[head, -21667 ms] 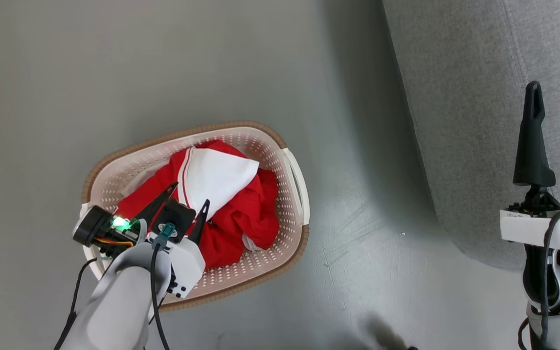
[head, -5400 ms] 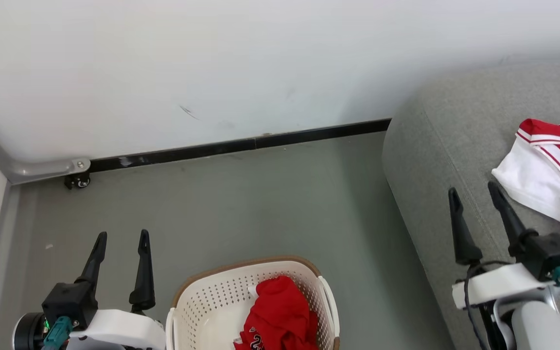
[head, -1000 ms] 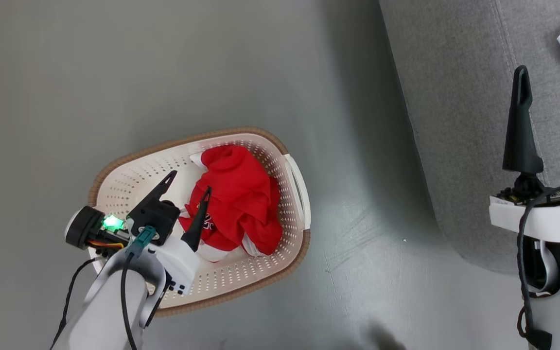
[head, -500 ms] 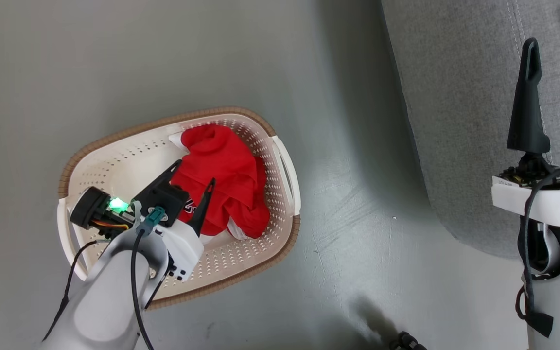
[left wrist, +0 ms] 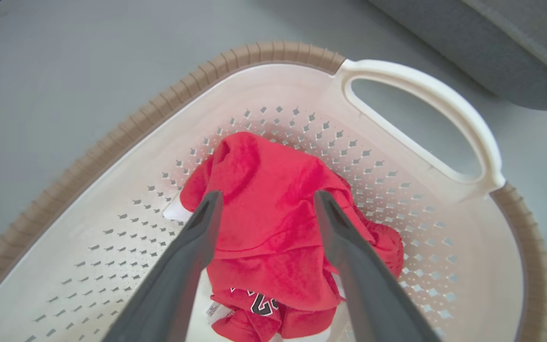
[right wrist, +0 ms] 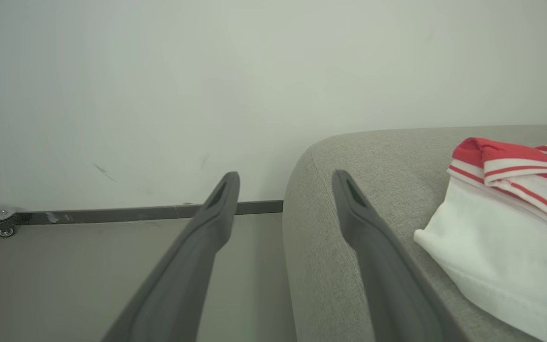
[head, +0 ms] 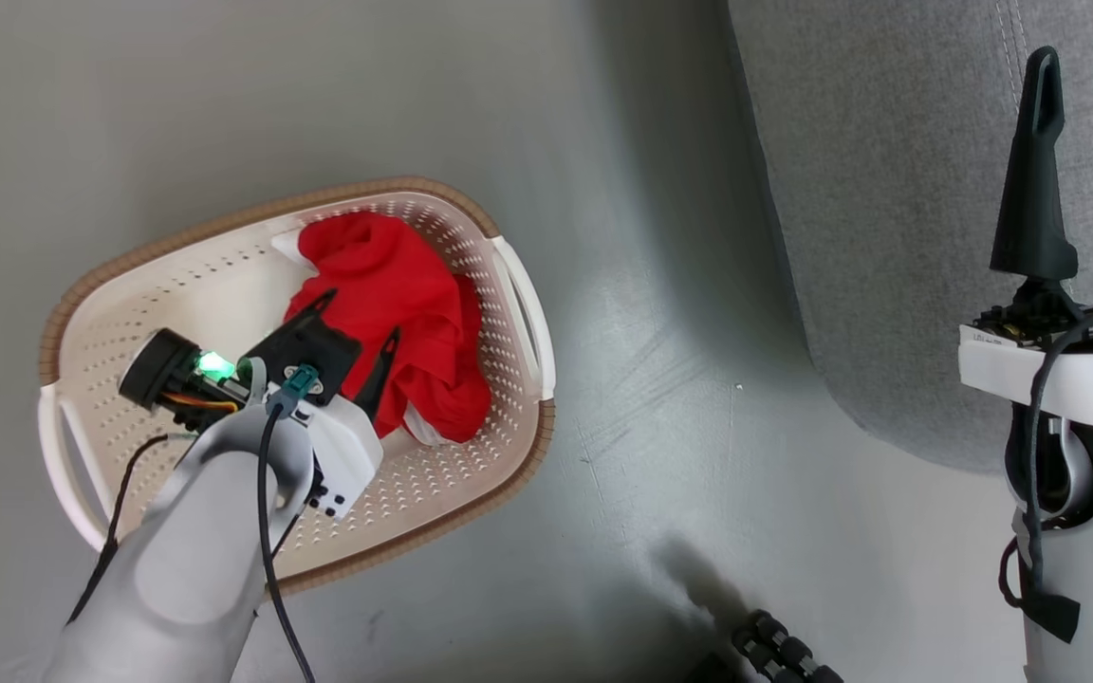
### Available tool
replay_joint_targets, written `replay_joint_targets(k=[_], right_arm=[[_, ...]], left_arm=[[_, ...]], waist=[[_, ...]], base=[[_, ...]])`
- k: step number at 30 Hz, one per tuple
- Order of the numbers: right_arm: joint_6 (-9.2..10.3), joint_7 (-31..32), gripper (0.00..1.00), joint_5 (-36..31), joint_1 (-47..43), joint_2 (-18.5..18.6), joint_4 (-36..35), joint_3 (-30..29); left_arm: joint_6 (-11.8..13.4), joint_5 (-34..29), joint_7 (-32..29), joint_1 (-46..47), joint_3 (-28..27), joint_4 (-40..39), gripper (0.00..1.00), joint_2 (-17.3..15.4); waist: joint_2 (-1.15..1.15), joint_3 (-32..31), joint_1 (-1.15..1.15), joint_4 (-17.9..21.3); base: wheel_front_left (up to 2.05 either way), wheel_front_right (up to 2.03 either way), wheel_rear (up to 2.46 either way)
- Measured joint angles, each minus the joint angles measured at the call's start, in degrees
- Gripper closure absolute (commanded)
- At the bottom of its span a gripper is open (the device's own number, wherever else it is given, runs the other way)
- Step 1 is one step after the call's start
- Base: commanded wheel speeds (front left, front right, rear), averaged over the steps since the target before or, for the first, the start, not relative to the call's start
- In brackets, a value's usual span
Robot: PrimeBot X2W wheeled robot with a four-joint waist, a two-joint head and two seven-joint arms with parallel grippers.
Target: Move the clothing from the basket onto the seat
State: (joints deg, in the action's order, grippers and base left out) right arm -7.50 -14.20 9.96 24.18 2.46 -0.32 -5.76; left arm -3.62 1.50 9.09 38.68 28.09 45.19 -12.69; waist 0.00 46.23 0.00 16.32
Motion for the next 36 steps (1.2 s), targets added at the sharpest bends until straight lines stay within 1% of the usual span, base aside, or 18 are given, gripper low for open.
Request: replay_joint_targets(k=[4,13,20,27,29,33,36], right_arm=[[0.0,-0.04,0.0,0.55,0.8,0.0,0.12,0.47],[0.0,-0.2,0.0,2.13,1.9,-0.01,0.4,1.35],[0.0,-0.25,0.0,2.74,2.16,-0.01,0.6,1.8],[0.0,-0.25,0.0,3.35,3.68,-0.01,0.36,2.5],[0.0,-0.25,0.0,3.63,4.16,-0.01,0.29,2.63],[0.0,-0.25,0.0,3.76,4.34,-0.01,0.29,2.72],[0.0,-0.25,0.0,3.77,4.34,-0.01,0.3,2.77]], left_arm=[[0.0,-0.22,-0.35,1.67,0.0,1.29,0.0,-0.14],[0.0,-0.65,-0.52,3.77,-0.26,4.04,0.0,-1.98],[0.75,-0.73,-1.01,5.99,-1.04,5.24,0.0,-2.25],[2.38,-0.73,-1.0,7.45,-1.58,6.37,0.0,-2.11],[3.89,-0.75,-0.98,7.8,-1.91,6.64,0.0,-1.93],[5.52,-0.98,-0.88,8.51,-2.42,7.36,0.0,-1.87],[5.63,-1.26,-0.86,8.59,-2.34,8.37,0.0,-1.64]], waist=[[0.0,1.12,0.0,0.96],[0.0,3.47,0.0,2.99],[0.0,5.1,0.0,4.32],[0.0,6.31,0.0,5.13],[0.0,6.56,0.0,5.25],[0.0,6.88,0.0,5.39],[0.0,6.93,0.0,5.44]], base=[[0.0,0.0,0.0],[0.0,0.0,0.0],[0.0,0.0,0.0],[0.0,0.0,0.0],[0.0,0.0,0.0],[0.0,0.0,0.0],[0.0,0.0,0.0]])
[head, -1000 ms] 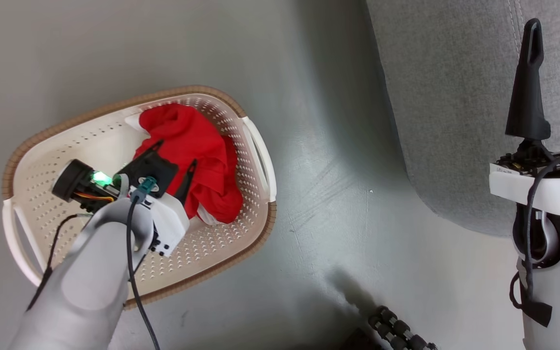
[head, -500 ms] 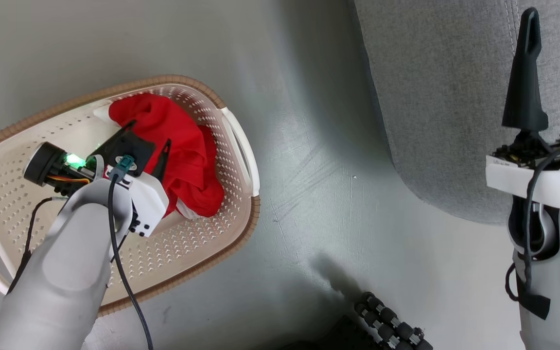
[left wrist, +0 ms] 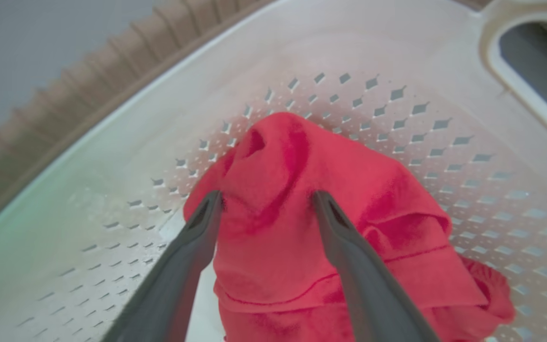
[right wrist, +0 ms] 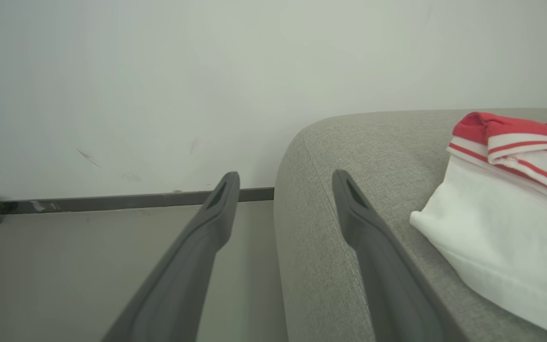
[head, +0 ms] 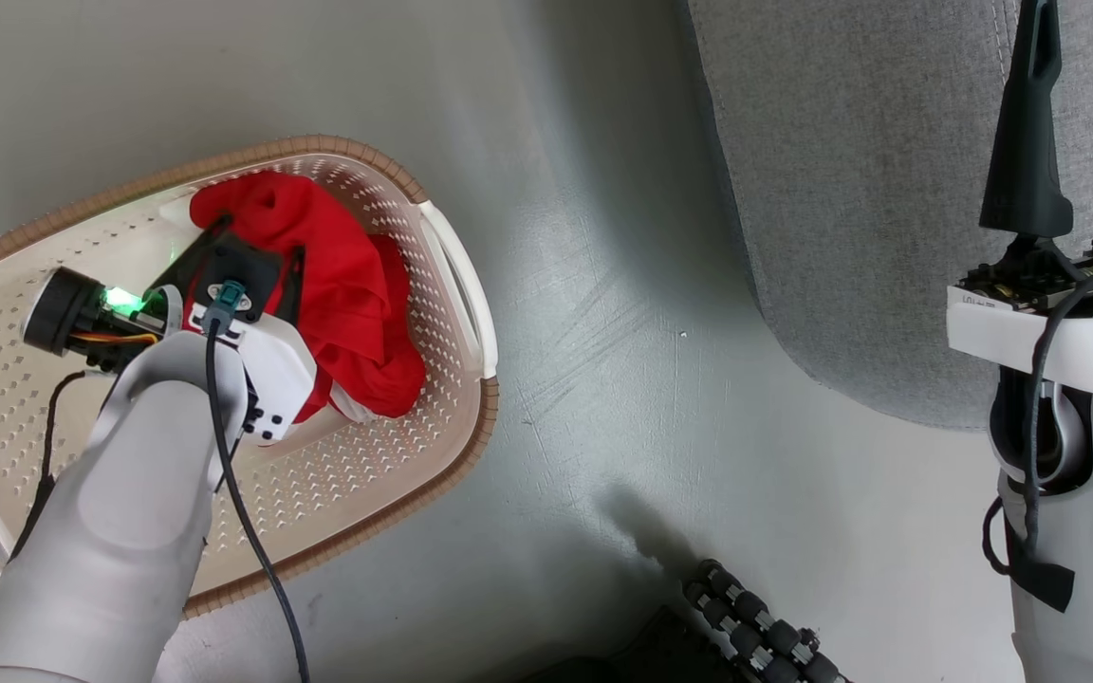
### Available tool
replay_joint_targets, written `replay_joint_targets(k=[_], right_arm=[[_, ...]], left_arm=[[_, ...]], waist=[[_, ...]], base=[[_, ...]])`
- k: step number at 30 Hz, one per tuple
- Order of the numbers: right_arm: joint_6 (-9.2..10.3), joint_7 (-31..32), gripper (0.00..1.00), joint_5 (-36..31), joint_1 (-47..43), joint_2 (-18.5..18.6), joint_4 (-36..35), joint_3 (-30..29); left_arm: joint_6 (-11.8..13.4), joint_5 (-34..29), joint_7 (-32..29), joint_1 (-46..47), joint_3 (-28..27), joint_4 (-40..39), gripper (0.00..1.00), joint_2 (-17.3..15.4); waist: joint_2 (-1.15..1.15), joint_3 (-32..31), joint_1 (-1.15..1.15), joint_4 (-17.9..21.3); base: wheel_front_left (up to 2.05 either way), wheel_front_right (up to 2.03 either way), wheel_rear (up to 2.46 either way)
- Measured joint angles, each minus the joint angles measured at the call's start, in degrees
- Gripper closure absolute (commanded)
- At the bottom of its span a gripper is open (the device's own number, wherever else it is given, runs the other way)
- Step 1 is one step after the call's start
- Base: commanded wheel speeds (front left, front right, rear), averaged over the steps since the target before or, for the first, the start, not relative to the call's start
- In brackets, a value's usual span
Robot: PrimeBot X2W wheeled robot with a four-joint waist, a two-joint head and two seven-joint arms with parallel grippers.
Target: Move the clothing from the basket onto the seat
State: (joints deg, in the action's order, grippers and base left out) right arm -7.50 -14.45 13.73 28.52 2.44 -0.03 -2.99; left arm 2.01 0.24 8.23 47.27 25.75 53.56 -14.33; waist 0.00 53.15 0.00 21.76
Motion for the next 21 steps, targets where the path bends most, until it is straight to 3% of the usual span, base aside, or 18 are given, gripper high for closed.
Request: replay_joint_targets(k=[8,10,11,12,21], right_arm=[[0.0,0.0,0.0,0.0,0.07,0.0,0.04,0.14],[0.0,0.0,0.0,0.0,0.12,0.0,0.04,0.14],[0.0,0.0,0.0,0.0,0.14,0.0,0.05,0.13],[0.0,0.0,0.0,0.0,0.2,0.0,0.08,0.12],[0.0,0.0,0.0,-0.01,0.3,0.0,0.08,-0.34]], left_arm=[[-0.68,0.01,-0.65,0.01,0.79,2.14,0.01,0.36],[-1.11,-0.02,-0.64,0.01,1.24,2.26,0.54,0.54],[-1.55,-0.21,-0.63,0.02,1.51,2.3,0.72,0.6],[-1.59,-0.47,-0.58,0.02,1.68,2.35,1.0,0.68],[-1.76,-0.78,1.69,0.4,2.36,2.58,1.0,1.14]], waist=[[0.0,0.23,0.0,0.22],[0.0,0.31,0.0,0.29],[0.0,0.34,0.0,0.32],[0.0,0.36,0.0,0.34],[0.0,0.24,0.0,0.26]], base=[[0.0,0.0,0.0],[0.0,0.0,0.0],[0.0,0.0,0.0],[0.0,0.0,0.0],[0.0,0.0,0.0]])
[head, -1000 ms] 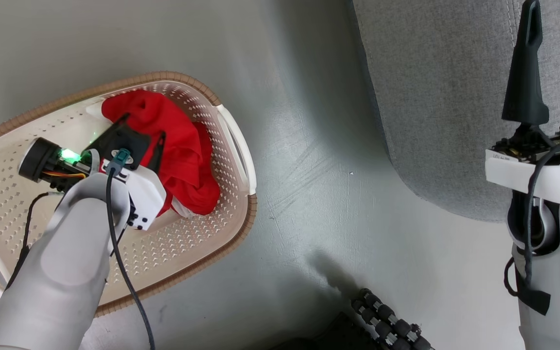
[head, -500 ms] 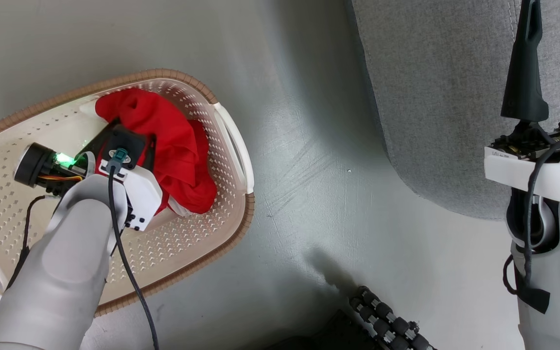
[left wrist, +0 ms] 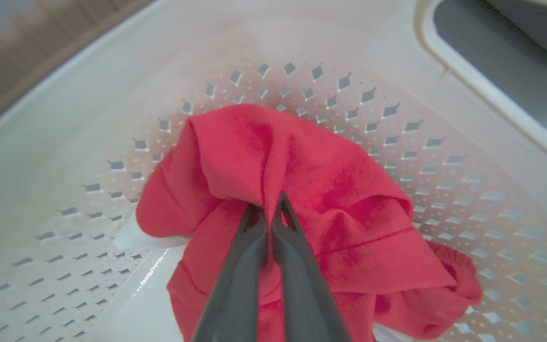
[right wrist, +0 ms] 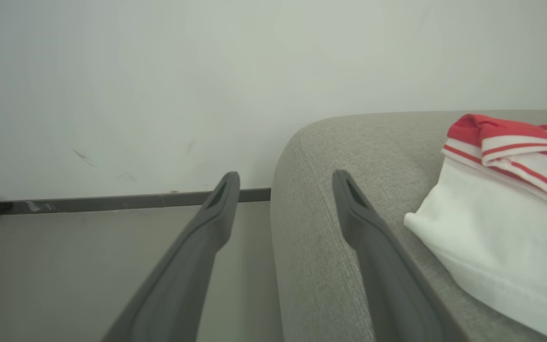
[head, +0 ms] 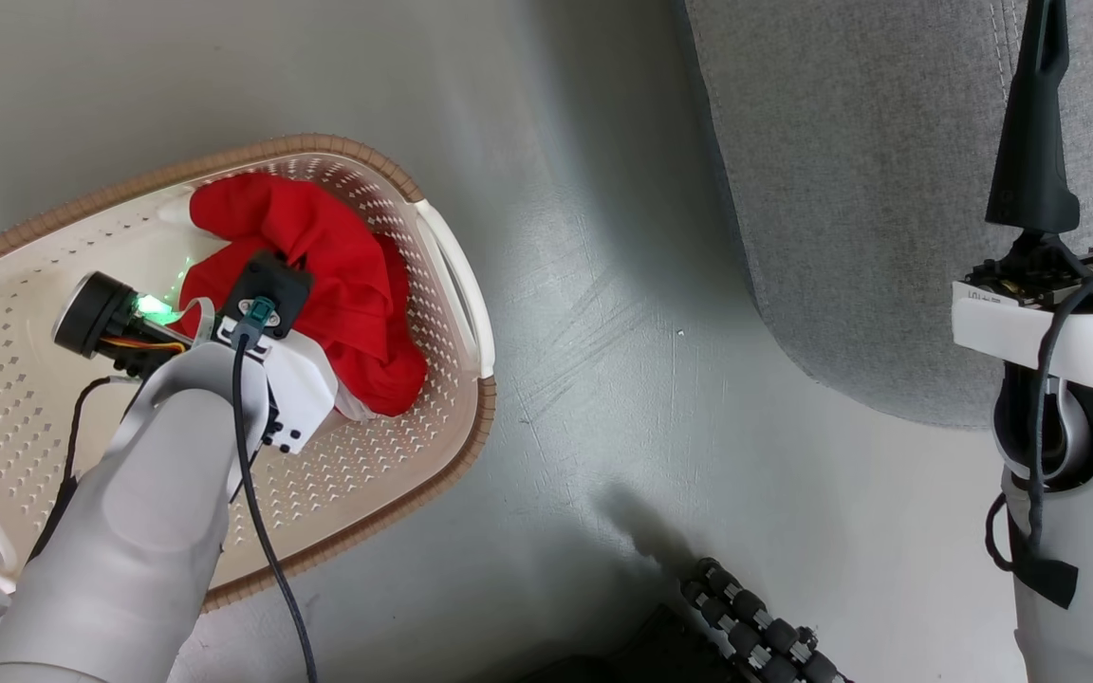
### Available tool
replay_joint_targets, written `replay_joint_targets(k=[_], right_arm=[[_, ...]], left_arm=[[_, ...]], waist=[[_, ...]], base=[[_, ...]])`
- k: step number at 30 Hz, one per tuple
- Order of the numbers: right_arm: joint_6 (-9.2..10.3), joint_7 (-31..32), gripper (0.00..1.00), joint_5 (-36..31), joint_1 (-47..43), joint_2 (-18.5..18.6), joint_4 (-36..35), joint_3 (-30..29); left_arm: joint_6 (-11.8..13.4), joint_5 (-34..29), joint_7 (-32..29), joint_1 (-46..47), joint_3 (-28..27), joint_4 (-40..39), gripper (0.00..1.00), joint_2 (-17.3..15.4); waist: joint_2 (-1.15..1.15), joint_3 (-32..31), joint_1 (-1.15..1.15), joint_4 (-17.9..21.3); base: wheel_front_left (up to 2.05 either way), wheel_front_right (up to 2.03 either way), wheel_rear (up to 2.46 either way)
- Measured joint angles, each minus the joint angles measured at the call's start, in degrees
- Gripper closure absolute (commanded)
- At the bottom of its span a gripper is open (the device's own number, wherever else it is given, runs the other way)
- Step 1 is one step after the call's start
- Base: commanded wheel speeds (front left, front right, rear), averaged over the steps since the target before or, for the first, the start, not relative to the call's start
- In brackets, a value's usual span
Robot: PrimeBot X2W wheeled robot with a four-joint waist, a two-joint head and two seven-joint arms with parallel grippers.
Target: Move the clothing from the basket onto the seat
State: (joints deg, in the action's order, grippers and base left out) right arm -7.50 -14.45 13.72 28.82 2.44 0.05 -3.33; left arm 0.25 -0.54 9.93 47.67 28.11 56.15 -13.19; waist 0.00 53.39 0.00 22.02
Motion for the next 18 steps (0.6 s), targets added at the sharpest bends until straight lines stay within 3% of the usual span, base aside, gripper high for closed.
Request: replay_joint_targets(k=[8,18], right_arm=[[0.0,0.0,0.0,0.0,0.81,0.0,0.07,-0.1],[0.0,0.0,0.0,-0.1,0.87,0.0,0.09,-0.44]], left_arm=[[-0.03,0.85,2.32,0.3,-0.68,-1.25,1.0,0.85],[-0.16,3.52,4.21,-0.87,-3.46,-5.8,1.0,-1.01]], waist=[[0.0,-0.45,0.0,-0.6],[0.0,-1.94,0.0,-2.13]], base=[[0.0,0.0,0.0],[0.0,0.0,0.0]])
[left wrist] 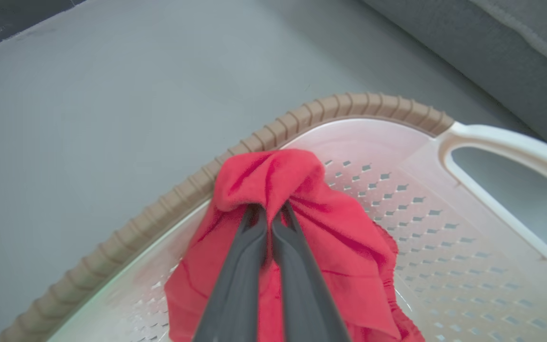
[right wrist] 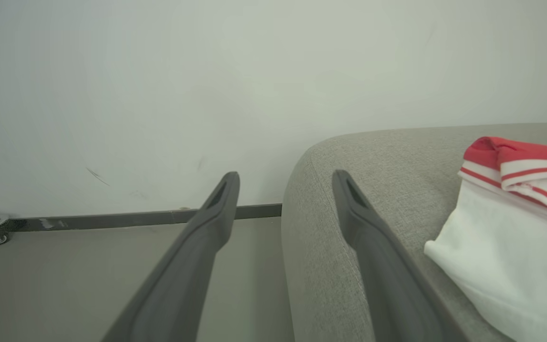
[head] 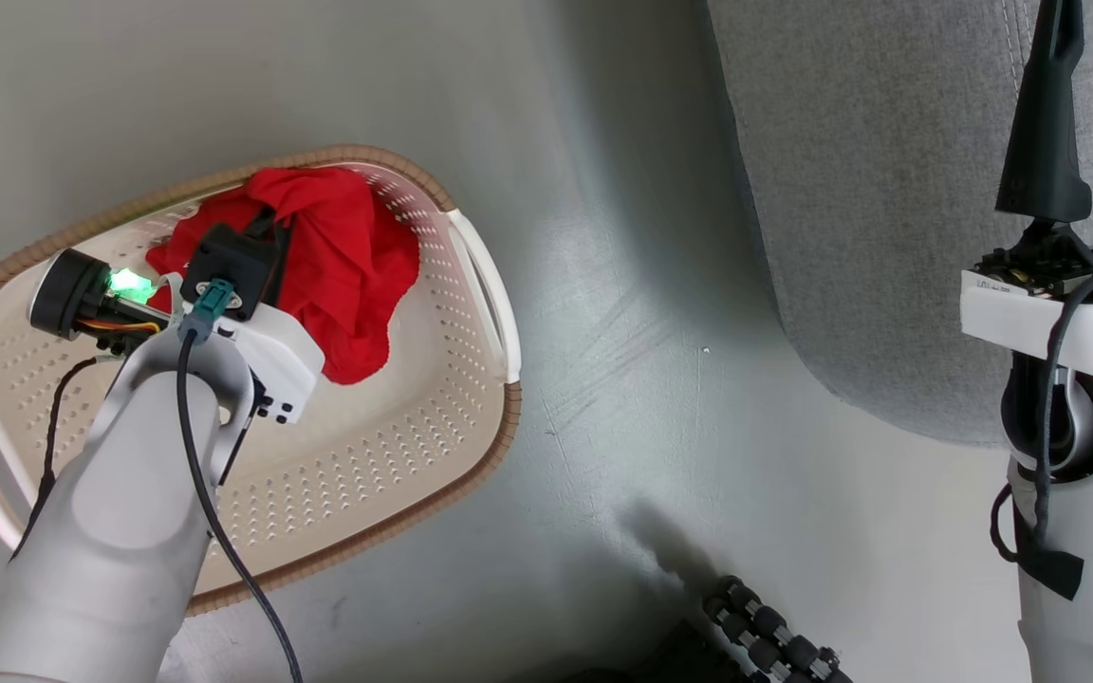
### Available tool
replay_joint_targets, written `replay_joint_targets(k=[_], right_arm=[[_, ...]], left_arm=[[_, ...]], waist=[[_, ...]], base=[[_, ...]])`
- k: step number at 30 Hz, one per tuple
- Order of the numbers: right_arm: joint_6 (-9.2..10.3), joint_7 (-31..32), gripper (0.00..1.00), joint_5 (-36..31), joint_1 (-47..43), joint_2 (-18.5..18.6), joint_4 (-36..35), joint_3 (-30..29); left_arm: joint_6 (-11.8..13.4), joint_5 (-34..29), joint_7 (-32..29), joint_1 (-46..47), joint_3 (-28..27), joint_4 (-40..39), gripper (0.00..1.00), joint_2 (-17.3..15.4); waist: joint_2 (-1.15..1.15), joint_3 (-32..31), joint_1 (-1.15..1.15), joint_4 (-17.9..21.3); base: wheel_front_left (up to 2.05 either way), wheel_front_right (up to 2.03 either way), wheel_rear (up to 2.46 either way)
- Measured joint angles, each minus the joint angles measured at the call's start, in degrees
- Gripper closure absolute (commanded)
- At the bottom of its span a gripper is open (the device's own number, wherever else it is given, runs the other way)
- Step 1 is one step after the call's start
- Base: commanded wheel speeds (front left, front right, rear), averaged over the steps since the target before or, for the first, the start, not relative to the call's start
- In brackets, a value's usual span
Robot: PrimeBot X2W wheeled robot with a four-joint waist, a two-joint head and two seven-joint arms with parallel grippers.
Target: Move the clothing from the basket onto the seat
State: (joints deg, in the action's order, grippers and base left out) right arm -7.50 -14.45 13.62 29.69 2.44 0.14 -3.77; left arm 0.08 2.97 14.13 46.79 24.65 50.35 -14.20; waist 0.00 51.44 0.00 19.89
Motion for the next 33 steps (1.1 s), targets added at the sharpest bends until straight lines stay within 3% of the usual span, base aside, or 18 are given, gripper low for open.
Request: replay_joint_targets(k=[33], right_arm=[[0.0,-0.01,0.0,-7.64,-0.29,0.1,2.63,-0.2]], left_arm=[[3.48,2.53,0.08,-11.38,-4.15,-29.16,1.0,-1.9]], waist=[[0.0,-10.9,0.01,-6.98]], base=[[0.0,0.0,0.0]])
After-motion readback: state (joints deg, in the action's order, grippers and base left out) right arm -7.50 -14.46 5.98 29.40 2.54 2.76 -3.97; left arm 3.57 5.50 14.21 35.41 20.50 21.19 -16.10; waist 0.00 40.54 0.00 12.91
